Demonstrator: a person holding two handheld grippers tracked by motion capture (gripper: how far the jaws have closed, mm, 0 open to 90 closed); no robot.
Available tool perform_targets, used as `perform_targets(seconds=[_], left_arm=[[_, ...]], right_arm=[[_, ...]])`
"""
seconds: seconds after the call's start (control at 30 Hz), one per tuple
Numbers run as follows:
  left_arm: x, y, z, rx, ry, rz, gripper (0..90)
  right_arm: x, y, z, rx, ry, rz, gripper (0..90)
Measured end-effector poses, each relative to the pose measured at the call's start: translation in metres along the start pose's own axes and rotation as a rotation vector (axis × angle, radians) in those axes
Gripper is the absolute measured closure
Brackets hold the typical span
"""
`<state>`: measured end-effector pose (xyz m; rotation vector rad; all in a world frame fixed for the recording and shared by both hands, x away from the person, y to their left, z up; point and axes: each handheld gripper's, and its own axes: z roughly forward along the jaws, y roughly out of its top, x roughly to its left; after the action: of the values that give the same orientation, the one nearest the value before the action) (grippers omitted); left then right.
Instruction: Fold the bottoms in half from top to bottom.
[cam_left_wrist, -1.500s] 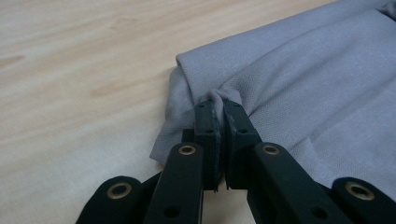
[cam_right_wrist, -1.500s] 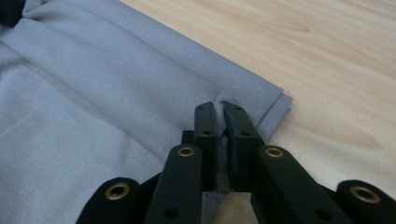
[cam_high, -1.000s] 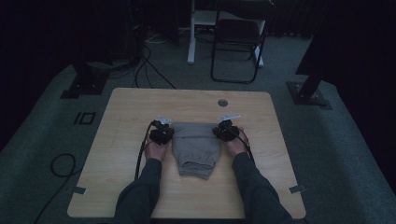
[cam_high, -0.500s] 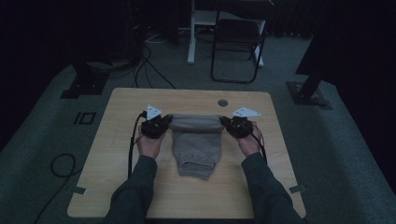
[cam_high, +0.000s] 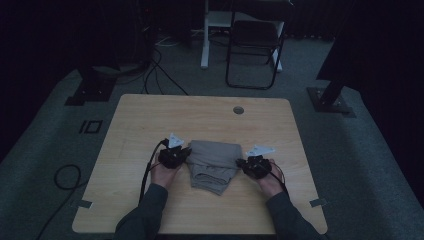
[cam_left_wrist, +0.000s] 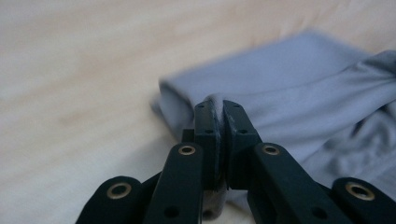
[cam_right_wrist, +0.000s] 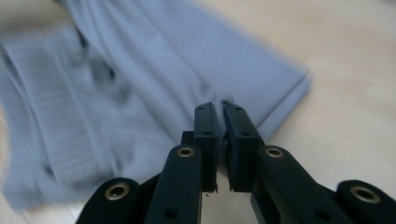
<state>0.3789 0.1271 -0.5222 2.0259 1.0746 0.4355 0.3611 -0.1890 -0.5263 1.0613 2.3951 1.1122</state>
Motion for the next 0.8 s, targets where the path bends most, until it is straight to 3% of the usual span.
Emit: perform_targets(seconds=[0.07, 0.2, 0.4, 0.5, 0.6, 0.8], left_arm=[[-0.002, -0.006, 0.009, 0.047, 0.005, 0.006, 85.6], [-0.001, -0.01, 0.013, 0.066, 0.021, -0.007, 85.6], [-0.004, -0.011, 0.014, 0.069, 0.063, -0.008, 85.6], [0.0, -0.012, 0.015, 0.06, 0.09, -0.023, 85.6], [0.005, -0.011, 0.018, 0.054, 0.116, -0.034, 85.6], [0.021, 0.0, 0.03, 0.046, 0.177, -0.068, 85.6]], right_arm=[[0.002, -0.009, 0.011, 0.057, -0.006, -0.007, 85.4], [-0.004, -0.007, 0.018, 0.058, -0.032, -0.005, 85.4], [-0.014, 0.007, 0.034, 0.057, -0.086, -0.021, 85.4], [-0.025, 0.022, 0.052, 0.046, -0.122, -0.016, 85.5], [-0.031, 0.033, 0.064, 0.044, -0.129, 0.006, 85.5], [-0.032, 0.049, 0.08, 0.061, -0.164, -0.008, 85.6]])
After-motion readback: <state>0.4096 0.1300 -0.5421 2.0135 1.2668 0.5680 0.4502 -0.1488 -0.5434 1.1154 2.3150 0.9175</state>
